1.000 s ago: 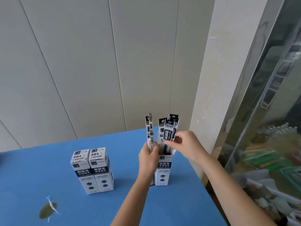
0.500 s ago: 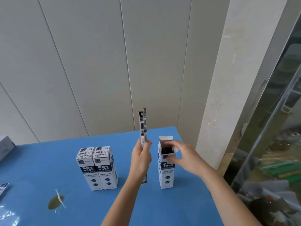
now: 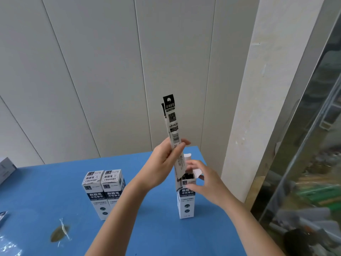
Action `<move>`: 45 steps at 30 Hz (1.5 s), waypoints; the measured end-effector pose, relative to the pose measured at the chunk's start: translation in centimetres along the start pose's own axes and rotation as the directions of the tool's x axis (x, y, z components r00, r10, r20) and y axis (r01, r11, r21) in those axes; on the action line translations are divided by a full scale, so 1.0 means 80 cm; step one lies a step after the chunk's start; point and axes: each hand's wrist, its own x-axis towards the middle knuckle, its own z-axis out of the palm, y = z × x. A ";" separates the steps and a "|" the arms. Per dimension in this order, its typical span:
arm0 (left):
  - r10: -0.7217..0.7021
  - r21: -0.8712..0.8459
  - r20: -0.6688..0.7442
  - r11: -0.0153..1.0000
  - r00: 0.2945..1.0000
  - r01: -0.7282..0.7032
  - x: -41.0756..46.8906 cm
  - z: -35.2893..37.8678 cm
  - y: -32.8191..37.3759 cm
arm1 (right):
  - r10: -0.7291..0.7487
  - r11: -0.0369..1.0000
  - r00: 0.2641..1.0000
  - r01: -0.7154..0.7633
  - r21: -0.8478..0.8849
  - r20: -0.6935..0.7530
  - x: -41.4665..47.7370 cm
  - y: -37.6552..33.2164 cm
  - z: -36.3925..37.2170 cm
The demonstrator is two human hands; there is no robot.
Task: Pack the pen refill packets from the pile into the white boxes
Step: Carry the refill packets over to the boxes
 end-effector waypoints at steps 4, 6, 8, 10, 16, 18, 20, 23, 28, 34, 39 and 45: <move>0.029 -0.030 0.008 0.999 1.000 -0.029 0.010 -0.002 0.000 | 0.002 0.999 1.000 -0.001 0.049 -0.023 -0.002 -0.001 0.000; 0.040 -0.026 0.010 0.999 0.999 -0.040 0.013 -0.003 -0.004 | 0.010 0.996 1.000 -0.007 0.087 -0.029 -0.002 0.002 0.001; 0.036 -0.023 0.012 0.999 0.999 -0.035 0.012 -0.005 -0.009 | 0.012 0.993 0.999 -0.009 0.117 -0.032 -0.002 0.004 0.002; 0.039 -0.007 0.009 0.999 0.999 -0.039 0.011 -0.008 -0.014 | 0.022 0.990 0.999 -0.017 0.140 -0.033 -0.001 0.005 0.002; 0.012 -0.013 0.018 1.000 1.000 -0.012 0.006 -0.022 -0.030 | 0.025 0.985 0.999 -0.021 0.173 -0.022 0.000 0.006 0.002; 0.002 0.008 0.024 1.000 1.000 -0.002 0.007 -0.021 -0.031 | 0.020 0.985 0.999 -0.015 0.175 -0.027 0.001 0.007 0.003; 0.002 0.025 0.032 1.000 0.999 -0.003 0.009 -0.018 -0.031 | 0.014 0.985 0.999 -0.008 0.170 -0.030 0.001 0.007 0.004; 0.002 0.060 0.043 0.998 0.999 -0.004 0.014 -0.018 -0.032 | 0.013 0.985 0.999 -0.007 0.174 -0.031 0.000 0.006 0.003; -0.018 0.142 0.080 0.990 0.997 0.007 0.023 -0.028 -0.032 | 0.004 0.987 0.999 0.002 0.160 -0.033 -0.002 0.006 0.003; -0.054 0.209 0.097 0.977 0.994 0.033 0.027 -0.014 -0.033 | -0.010 0.989 1.000 0.013 0.150 -0.025 -0.004 0.007 0.005; -0.103 0.360 0.119 0.931 0.988 0.054 0.029 0.010 -0.055 | -0.020 0.986 0.999 0.026 0.162 -0.039 -0.004 0.006 0.008; -0.110 0.508 0.092 0.860 0.990 0.048 0.010 0.025 -0.070 | -0.035 0.982 0.996 0.049 0.182 -0.077 -0.006 0.007 0.010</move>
